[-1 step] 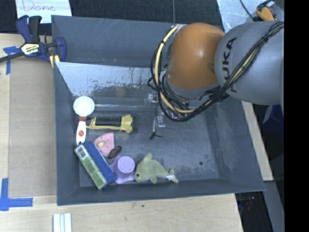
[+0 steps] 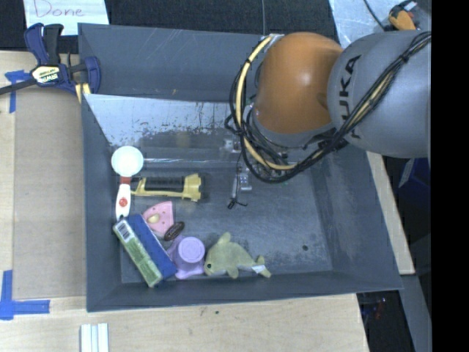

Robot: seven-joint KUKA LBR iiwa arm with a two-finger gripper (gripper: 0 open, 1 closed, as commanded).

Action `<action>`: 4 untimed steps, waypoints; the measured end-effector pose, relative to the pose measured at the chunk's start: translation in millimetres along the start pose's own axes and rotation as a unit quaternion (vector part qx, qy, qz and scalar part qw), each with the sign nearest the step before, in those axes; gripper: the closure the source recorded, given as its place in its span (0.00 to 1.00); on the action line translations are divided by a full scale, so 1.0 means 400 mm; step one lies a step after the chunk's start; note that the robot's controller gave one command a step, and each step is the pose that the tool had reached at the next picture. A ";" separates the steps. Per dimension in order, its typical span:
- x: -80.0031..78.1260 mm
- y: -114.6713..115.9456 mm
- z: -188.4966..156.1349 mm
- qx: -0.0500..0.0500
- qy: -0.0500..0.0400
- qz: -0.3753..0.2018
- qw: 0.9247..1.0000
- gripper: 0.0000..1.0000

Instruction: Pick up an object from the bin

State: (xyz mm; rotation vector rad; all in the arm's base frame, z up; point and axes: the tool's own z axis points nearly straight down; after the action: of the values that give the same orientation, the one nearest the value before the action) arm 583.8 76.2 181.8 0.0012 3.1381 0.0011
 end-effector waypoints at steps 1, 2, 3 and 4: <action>-0.106 0.136 0.278 0.000 0.000 -0.061 0.998 0.00; -0.107 0.143 0.121 -0.001 -0.004 0.013 1.000 0.00; -0.078 0.247 0.205 0.000 0.001 -0.069 0.998 0.00; -0.084 0.193 0.277 -0.001 -0.005 0.084 0.996 0.00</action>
Offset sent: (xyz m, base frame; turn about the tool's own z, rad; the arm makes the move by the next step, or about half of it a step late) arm 0.0419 0.0579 -0.0492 0.0255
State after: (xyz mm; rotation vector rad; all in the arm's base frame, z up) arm 617.9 153.6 71.3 0.2652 3.1173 0.0058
